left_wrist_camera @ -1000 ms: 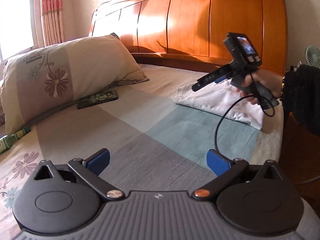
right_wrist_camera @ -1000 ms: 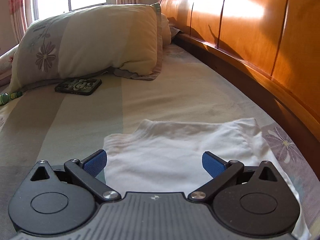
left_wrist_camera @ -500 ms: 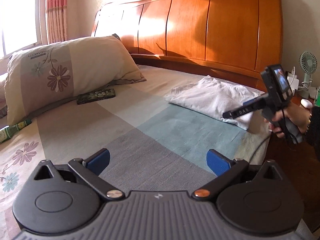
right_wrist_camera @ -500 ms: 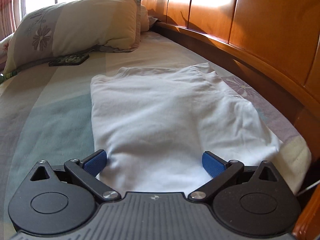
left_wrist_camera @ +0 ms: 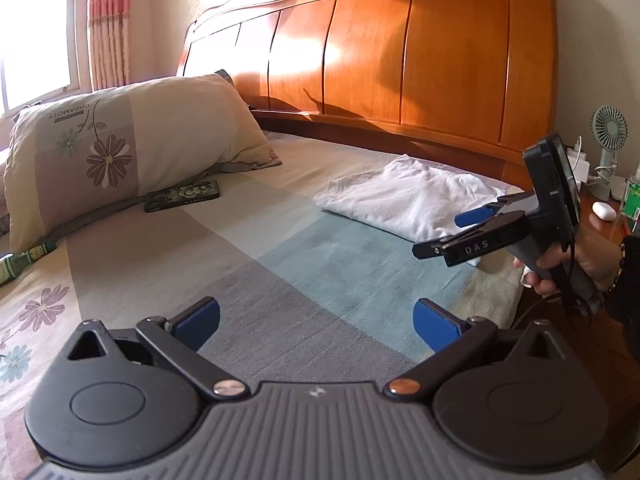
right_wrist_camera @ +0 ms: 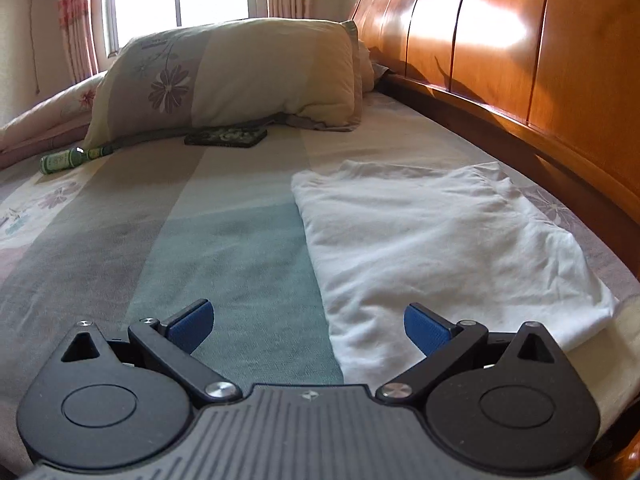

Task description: Fold clothes

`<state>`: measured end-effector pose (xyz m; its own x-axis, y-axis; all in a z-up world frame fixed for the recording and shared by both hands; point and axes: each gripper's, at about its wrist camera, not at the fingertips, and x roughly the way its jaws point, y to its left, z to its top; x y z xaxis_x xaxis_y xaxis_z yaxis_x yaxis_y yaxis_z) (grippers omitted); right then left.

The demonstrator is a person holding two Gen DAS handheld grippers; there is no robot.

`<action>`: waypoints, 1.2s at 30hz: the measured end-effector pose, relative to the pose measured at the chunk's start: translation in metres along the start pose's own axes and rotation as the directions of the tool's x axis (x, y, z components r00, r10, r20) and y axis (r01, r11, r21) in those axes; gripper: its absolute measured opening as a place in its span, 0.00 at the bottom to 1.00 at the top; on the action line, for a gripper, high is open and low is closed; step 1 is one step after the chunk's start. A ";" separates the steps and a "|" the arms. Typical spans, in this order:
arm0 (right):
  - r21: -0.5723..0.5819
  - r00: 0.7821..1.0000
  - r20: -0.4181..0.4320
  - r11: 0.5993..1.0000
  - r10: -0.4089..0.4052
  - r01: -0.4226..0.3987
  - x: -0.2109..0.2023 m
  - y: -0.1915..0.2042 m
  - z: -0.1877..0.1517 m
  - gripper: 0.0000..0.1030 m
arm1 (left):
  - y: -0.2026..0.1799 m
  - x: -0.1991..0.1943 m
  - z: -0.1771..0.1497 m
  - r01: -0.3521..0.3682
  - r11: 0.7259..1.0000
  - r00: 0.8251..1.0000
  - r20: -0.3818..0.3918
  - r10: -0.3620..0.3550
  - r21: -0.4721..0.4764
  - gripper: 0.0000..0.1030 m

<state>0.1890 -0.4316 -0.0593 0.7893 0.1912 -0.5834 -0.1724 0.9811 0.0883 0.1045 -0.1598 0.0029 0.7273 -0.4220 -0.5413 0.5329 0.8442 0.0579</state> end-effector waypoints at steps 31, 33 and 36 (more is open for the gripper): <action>0.154 0.975 -0.204 0.986 0.087 -0.056 -0.022 -0.012 -0.015 1.00 | 0.001 -0.002 0.001 0.049 0.996 0.997 -0.049 -0.052 -0.074 0.99; 0.178 0.973 -0.219 0.984 0.069 -0.029 -0.038 -0.006 -0.018 1.00 | -0.001 -0.001 0.004 0.045 0.996 0.997 -0.059 -0.050 -0.078 0.99; 0.184 0.974 -0.227 0.983 0.024 0.019 -0.061 0.007 -0.021 1.00 | -0.004 0.007 0.010 0.064 0.992 0.994 -0.085 -0.074 -0.106 0.99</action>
<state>0.1274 -0.4372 -0.0403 0.6307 0.2027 -0.7491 -0.0461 0.9734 0.2246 0.1121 -0.1692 0.0076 0.6466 -0.4534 -0.6135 0.5297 0.8455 -0.0666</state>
